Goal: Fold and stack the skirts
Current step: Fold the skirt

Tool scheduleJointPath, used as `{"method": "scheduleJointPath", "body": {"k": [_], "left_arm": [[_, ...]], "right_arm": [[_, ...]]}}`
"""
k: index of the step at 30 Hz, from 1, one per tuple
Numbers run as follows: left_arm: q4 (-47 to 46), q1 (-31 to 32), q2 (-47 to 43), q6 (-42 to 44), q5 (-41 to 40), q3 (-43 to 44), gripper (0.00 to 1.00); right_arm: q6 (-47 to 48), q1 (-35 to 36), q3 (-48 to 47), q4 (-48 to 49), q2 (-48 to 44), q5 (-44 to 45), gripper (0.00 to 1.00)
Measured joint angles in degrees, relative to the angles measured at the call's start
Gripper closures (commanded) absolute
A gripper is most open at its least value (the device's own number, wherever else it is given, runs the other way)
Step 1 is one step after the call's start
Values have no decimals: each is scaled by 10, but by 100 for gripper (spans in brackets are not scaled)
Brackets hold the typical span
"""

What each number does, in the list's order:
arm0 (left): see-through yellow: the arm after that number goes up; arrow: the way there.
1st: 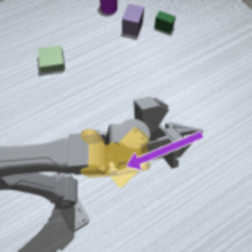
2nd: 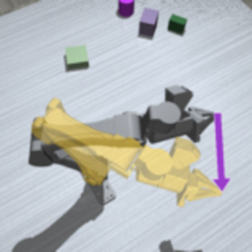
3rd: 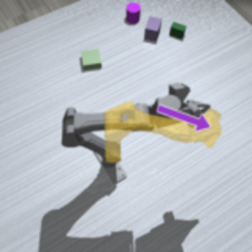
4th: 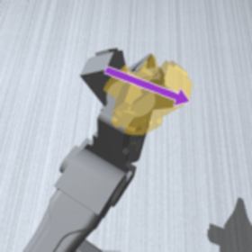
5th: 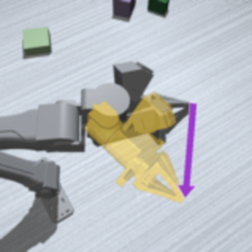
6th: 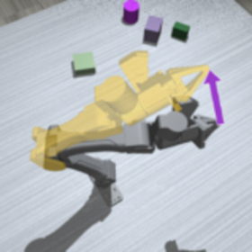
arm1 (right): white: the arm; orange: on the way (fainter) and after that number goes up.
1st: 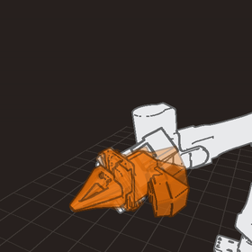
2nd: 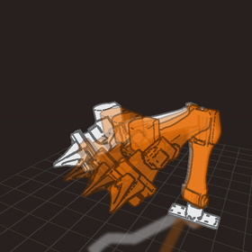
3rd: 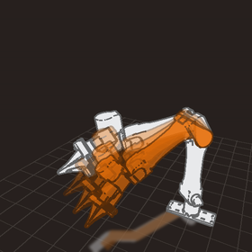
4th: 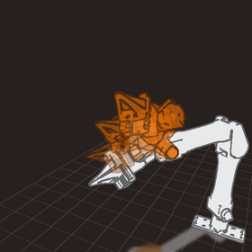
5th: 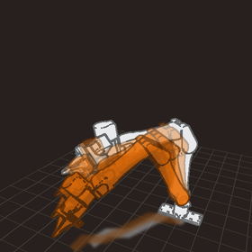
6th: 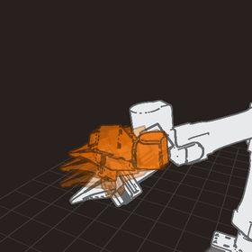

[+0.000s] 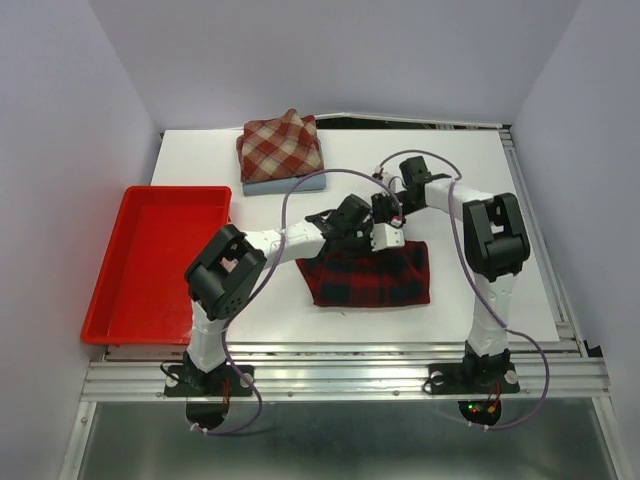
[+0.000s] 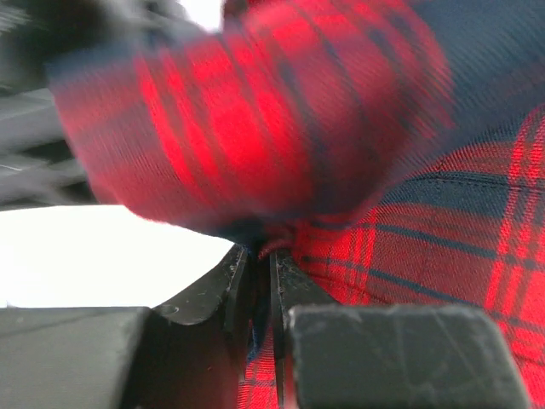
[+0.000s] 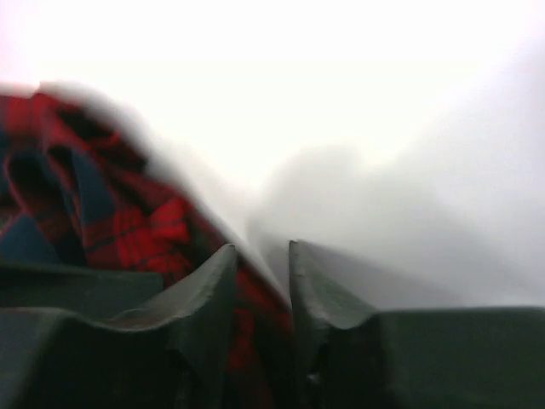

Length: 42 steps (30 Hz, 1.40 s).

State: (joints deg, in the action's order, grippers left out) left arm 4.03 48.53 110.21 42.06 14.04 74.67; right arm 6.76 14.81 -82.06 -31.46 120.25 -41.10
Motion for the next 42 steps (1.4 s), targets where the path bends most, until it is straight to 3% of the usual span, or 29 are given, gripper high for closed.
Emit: {"method": "scheduleJointPath", "body": {"k": [4,9,11,12,13,14,19,23,28,32,38,42], "left_arm": [[13,2,36,12,2,24,78],[54,2,67,22,-2,82,69],[73,1,71,23,-8,100,55],[87,0,72,23,-10,111,54],[104,-2,73,20,-13,125,52],[113,-3,73,18,-13,136,40],[174,-24,68,-25,-5,219,36],[191,-46,-1,-108,10,224,33],[143,-65,-155,-226,51,126,32],[58,-66,-259,-358,121,-26,32],[-52,-68,-229,-511,186,-191,32],[-105,-82,-160,-590,200,-235,35]], "right_arm": [[-26,-44,-65,7,1,61,54],[-33,-149,-183,-3,3,90,52],[-29,-190,-218,-12,2,85,52],[-27,-207,-224,-16,-2,84,52],[-21,-224,-224,-27,-11,81,51],[-16,-232,-221,-39,-19,79,48],[-10,-229,-168,-105,-121,19,46],[-41,-206,-119,-112,-245,-66,44],[-100,-167,-6,-68,-352,-155,40],[-125,-88,98,-41,-338,-181,40],[-123,-54,237,-42,-276,-181,39],[-107,-58,263,-49,-242,-155,41]]}}
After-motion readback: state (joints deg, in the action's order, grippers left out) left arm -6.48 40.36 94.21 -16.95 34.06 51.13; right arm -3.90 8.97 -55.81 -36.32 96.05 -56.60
